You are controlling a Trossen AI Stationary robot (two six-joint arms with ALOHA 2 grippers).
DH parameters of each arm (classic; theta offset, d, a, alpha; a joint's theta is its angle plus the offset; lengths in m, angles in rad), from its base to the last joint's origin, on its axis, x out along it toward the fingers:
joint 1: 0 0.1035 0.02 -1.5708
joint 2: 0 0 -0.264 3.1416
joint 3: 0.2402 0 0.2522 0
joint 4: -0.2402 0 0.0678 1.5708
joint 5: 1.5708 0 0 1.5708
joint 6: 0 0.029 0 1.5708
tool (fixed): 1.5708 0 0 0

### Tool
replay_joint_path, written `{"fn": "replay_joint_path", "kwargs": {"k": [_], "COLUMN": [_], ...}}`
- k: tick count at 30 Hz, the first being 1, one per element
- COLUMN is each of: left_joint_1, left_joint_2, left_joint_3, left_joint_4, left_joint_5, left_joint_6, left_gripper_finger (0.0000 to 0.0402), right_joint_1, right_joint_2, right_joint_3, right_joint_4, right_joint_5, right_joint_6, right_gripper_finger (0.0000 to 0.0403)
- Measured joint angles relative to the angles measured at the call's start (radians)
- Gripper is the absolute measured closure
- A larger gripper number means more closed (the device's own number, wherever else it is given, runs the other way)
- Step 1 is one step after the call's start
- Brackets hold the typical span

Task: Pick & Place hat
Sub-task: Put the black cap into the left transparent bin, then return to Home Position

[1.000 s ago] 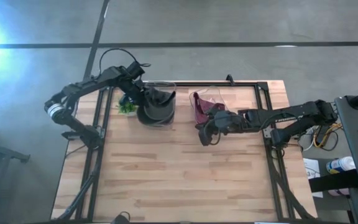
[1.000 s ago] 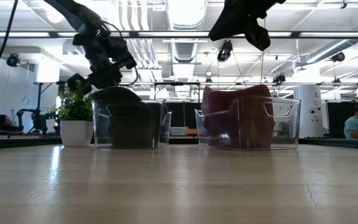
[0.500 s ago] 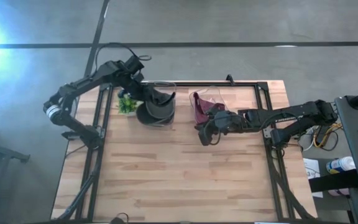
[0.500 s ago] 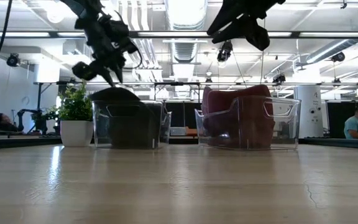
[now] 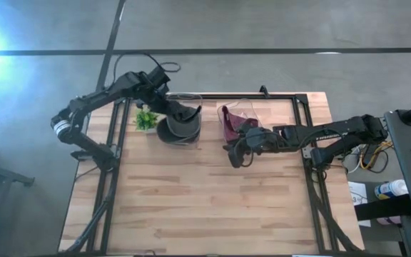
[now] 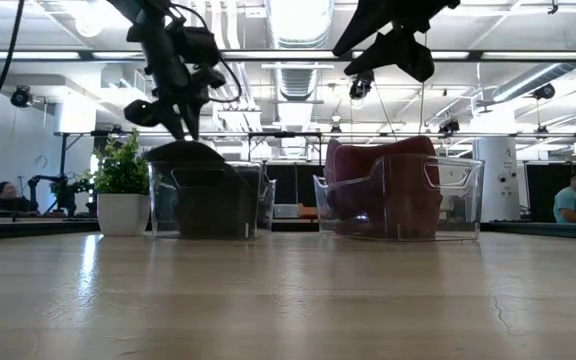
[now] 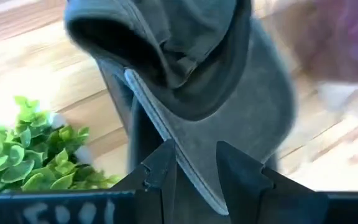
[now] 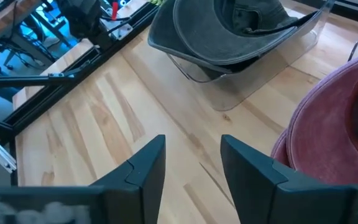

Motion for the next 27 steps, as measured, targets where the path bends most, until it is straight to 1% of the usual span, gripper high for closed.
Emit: {"fn": "replay_joint_path", "kwargs": {"k": [2, 4, 5, 7, 11, 16, 18, 20, 21, 24, 25, 27], "left_joint_1": [-0.022, -0.040, -0.046, -0.056, -0.083, -0.097, -0.097, -0.102, -0.113, -0.174, -0.203, -0.276], "left_joint_2": [0.013, 0.027, 0.029, 0.014, -0.070, -0.184, -0.234, -0.290, -0.318, -0.408, -0.435, -0.483], "left_joint_3": [-0.016, -0.022, -0.022, -0.007, 0.069, 0.143, 0.161, 0.160, 0.148, 0.085, 0.054, -0.024], "left_joint_4": [-0.014, -0.073, -0.093, -0.098, -0.051, -0.026, -0.024, -0.007, 0.021, 0.165, 0.223, 0.354], "left_joint_5": [-0.050, -0.115, -0.125, -0.107, -0.087, -0.092, -0.092, -0.091, -0.089, -0.075, -0.056, -0.037], "left_joint_6": [0.024, 0.049, 0.060, 0.065, 0.069, 0.104, 0.053, 0.035, 0.040, 0.063, 0.065, 0.063], "left_gripper_finger": [0.0294, 0.0296, 0.0296, 0.0296, 0.0296, 0.0296, 0.0296, 0.0296, 0.0296, 0.0296, 0.0296, 0.0296], "right_joint_1": [0.001, 0.007, 0.008, 0.018, 0.025, -0.002, -0.017, -0.023, -0.023, -0.016, -0.008, 0.010], "right_joint_2": [0.000, 0.000, -0.002, -0.011, -0.062, -0.174, -0.230, -0.291, -0.320, -0.411, -0.440, -0.485], "right_joint_3": [-0.001, -0.002, -0.002, -0.002, -0.001, 0.011, 0.019, 0.029, 0.032, 0.031, 0.026, 0.006], "right_joint_4": [-0.004, -0.022, -0.029, -0.038, -0.036, -0.076, -0.077, -0.083, -0.081, -0.071, -0.069, -0.075], "right_joint_5": [0.000, 0.000, -0.001, -0.002, -0.003, 0.002, 0.003, -0.004, -0.003, -0.014, -0.031, -0.112], "right_joint_6": [-0.001, 0.000, -0.001, -0.010, -0.090, -0.283, -0.288, -0.220, -0.210, -0.279, -0.301, -0.335], "right_gripper_finger": [0.0254, 0.0256, 0.0258, 0.0260, 0.0260, 0.0254, 0.0252, 0.0253, 0.0254, 0.0259, 0.0261, 0.0265]}}
